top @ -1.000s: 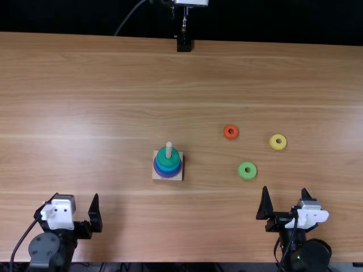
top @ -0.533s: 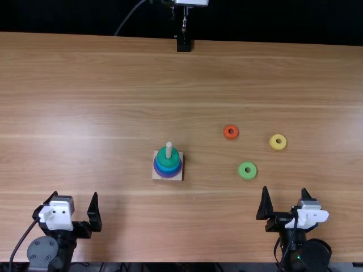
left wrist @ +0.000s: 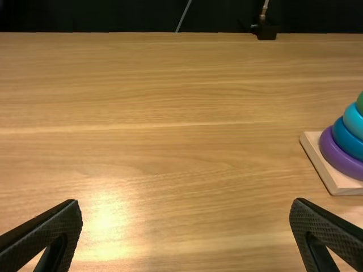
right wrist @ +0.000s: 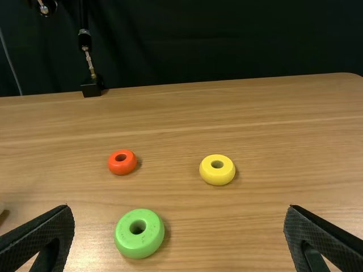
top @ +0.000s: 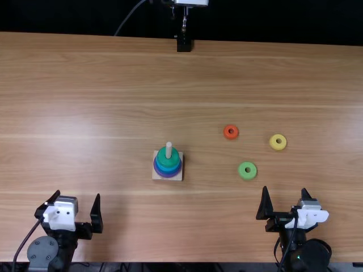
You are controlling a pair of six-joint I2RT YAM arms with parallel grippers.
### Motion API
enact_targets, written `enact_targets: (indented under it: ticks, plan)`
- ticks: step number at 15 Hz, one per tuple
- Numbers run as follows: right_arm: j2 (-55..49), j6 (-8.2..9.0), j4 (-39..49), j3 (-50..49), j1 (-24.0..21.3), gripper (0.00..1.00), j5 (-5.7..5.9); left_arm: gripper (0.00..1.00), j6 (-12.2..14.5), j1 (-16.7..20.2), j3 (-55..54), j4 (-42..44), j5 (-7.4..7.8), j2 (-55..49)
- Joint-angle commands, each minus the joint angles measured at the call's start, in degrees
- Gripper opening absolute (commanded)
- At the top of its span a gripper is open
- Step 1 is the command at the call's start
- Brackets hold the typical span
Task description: Build the Hanoi tower: stack the rings onto the peg from bottom to top in this color order: purple, dark blue, light blue, dark green, light green, yellow, orange.
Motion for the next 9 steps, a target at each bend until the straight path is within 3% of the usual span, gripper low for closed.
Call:
enact_targets:
  ticks: [1,9]
  plan:
    - [-0.7,0.00,-3.9,-2.8,-0.3,1.00,0.49,1.00,1.8,0.8,-6.6,-2.3,1.15,-0.7]
    - [-0.7,0.00,-3.8,-2.8,-0.3,1.00,0.49,1.00,1.8,0.5,-6.6,-2.3,1.37,-0.7]
